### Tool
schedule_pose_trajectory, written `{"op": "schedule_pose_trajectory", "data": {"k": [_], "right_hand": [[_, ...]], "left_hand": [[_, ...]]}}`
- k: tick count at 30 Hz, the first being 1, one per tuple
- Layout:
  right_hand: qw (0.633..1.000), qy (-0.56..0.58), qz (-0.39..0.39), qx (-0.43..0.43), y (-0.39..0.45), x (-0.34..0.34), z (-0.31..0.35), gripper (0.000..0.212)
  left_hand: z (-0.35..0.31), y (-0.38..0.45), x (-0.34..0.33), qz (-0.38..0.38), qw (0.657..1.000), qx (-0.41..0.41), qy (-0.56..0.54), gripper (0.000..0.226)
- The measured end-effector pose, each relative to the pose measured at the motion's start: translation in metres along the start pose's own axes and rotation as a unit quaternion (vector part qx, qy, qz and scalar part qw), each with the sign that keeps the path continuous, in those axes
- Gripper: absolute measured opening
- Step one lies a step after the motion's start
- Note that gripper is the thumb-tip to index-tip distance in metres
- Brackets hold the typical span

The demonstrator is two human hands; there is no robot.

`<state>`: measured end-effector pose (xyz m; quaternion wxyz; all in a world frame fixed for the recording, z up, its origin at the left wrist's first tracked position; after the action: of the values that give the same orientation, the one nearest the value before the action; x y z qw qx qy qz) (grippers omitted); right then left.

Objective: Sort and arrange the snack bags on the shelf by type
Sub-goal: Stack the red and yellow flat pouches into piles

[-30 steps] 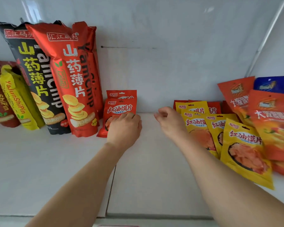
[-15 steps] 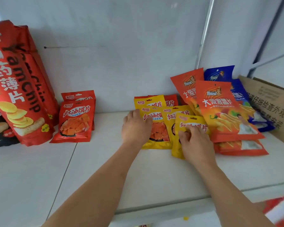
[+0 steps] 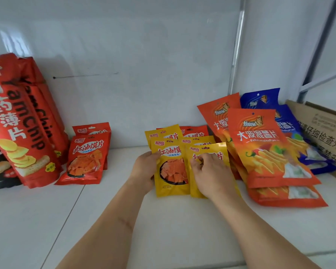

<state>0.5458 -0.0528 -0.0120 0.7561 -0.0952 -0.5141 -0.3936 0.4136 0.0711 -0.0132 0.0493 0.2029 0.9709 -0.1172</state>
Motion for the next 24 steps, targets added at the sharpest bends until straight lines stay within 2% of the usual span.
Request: {"op": "schedule_pose_trajectory", "data": {"k": [5,10,13,17,24], "right_hand": [[0.998,0.056,-0.012,0.035,0.005,-0.003,0.012,0.048],[0.997,0.064,-0.034,-0.041,0.008,0.004,-0.007,0.058],[0.995,0.04,0.007,-0.093,0.007,0.003,-0.017,0.067],[0.995,0.02,0.017,-0.098,0.003,0.004,-0.022,0.073],[0.968,0.227,-0.045,-0.094,0.011,0.024,-0.027,0.043]], "left_hand": [[-0.016,0.013,0.04,-0.077,0.994,-0.075,0.031,0.021],[-0.026,0.007,0.059,-0.143,0.982,-0.111,0.062,0.02],[-0.028,0.01,0.063,-0.167,0.976,-0.131,0.046,0.018],[-0.029,0.007,0.064,-0.185,0.97,-0.15,0.044,0.018],[-0.03,-0.005,0.068,-0.218,0.955,-0.194,0.044,0.02]]}}
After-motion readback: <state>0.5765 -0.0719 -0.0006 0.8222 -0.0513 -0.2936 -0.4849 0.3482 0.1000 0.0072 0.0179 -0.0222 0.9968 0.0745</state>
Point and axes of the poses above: each hand's wrist, its own y-axis towards the middle knuckle, its own x-axis out of the back of the hand, z = x × y, the point moved 3 cm from there along y, towards the middle knuckle, and after that the axes turned 4 degrees about -x, right-handed, at the moved point
